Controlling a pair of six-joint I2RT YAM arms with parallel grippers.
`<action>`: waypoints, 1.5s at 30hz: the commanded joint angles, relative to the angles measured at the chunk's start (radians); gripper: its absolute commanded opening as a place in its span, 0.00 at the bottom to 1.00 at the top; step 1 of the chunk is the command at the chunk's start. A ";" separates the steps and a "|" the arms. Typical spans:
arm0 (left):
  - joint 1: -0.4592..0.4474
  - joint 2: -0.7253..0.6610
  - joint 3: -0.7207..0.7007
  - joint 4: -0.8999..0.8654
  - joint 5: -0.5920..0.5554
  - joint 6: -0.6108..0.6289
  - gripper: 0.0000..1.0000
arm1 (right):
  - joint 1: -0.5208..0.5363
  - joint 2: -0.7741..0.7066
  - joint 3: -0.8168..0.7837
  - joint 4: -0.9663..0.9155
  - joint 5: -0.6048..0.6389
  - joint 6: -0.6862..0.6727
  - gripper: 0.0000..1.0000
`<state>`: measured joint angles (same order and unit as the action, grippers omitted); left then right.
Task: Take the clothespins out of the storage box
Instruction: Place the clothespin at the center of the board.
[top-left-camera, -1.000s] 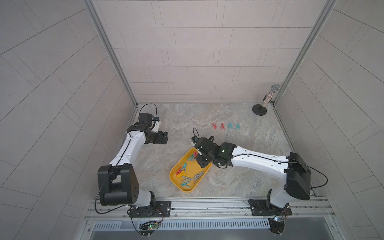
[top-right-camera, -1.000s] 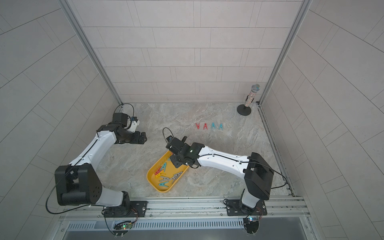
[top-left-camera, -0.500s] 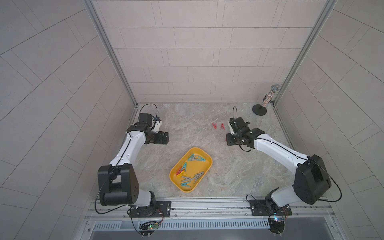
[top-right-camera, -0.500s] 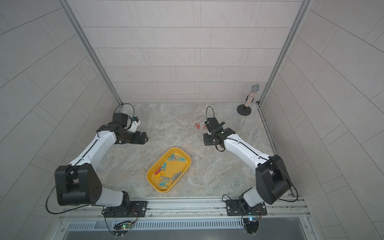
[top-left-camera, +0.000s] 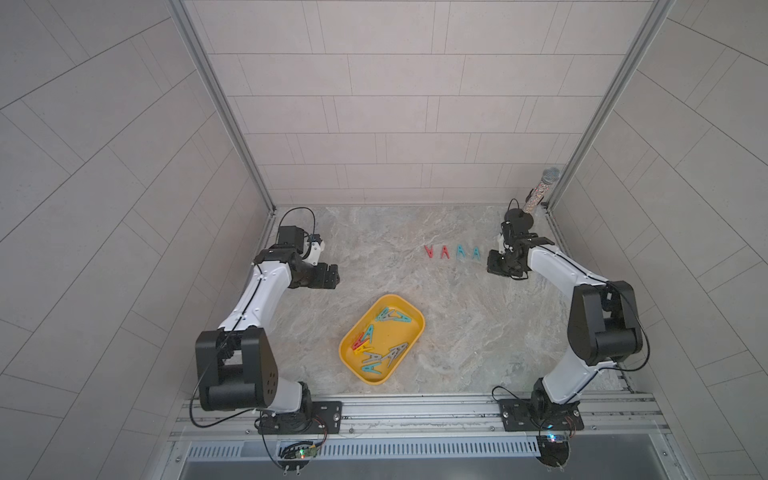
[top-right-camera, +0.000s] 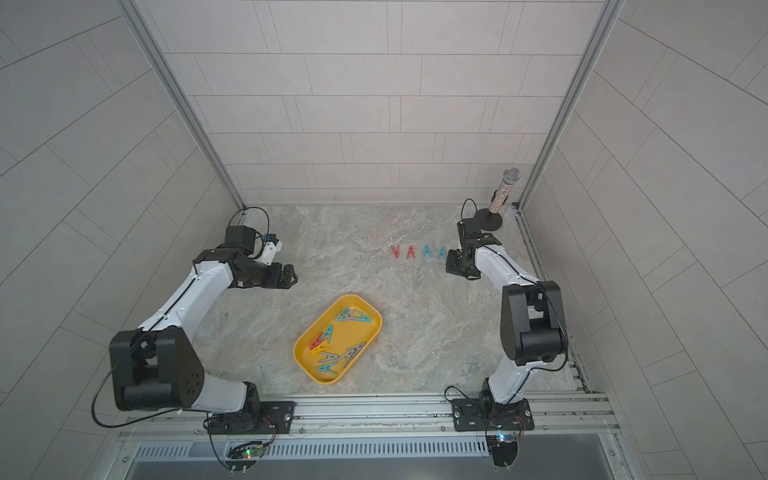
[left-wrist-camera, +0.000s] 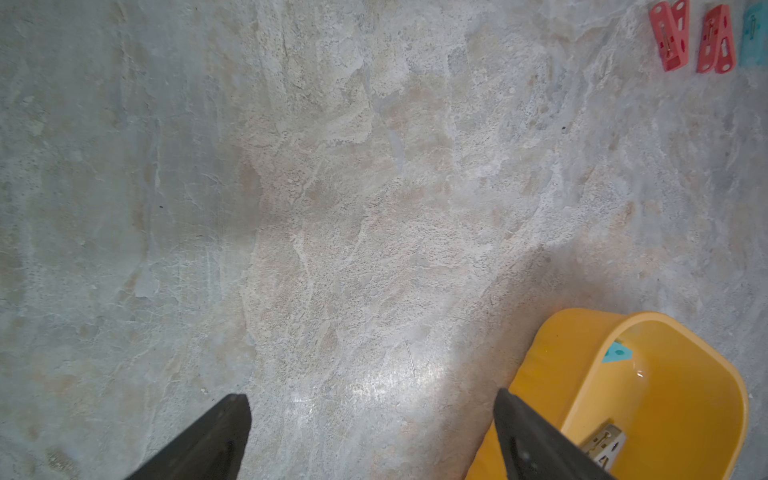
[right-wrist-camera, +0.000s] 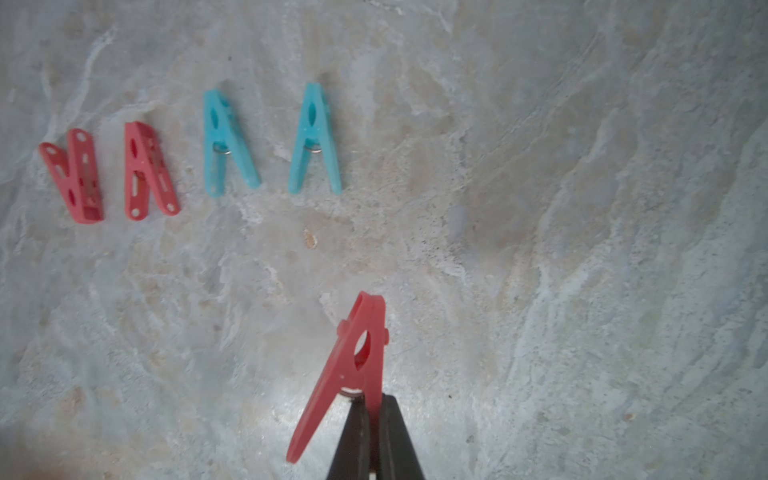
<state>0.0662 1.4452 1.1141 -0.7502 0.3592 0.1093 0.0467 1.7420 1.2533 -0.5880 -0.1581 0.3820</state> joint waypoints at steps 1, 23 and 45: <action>0.007 -0.021 0.008 -0.018 0.008 0.014 0.99 | -0.007 0.081 0.095 -0.075 0.017 -0.040 0.00; 0.007 -0.031 0.006 -0.016 0.014 0.015 0.99 | -0.018 0.539 0.585 -0.278 0.244 -0.286 0.09; 0.007 -0.033 0.006 -0.017 0.019 0.017 0.99 | 0.030 0.277 0.478 -0.274 0.247 -0.228 0.25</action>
<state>0.0662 1.4342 1.1141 -0.7540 0.3740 0.1116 0.0563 2.1185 1.7512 -0.8425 0.1093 0.1204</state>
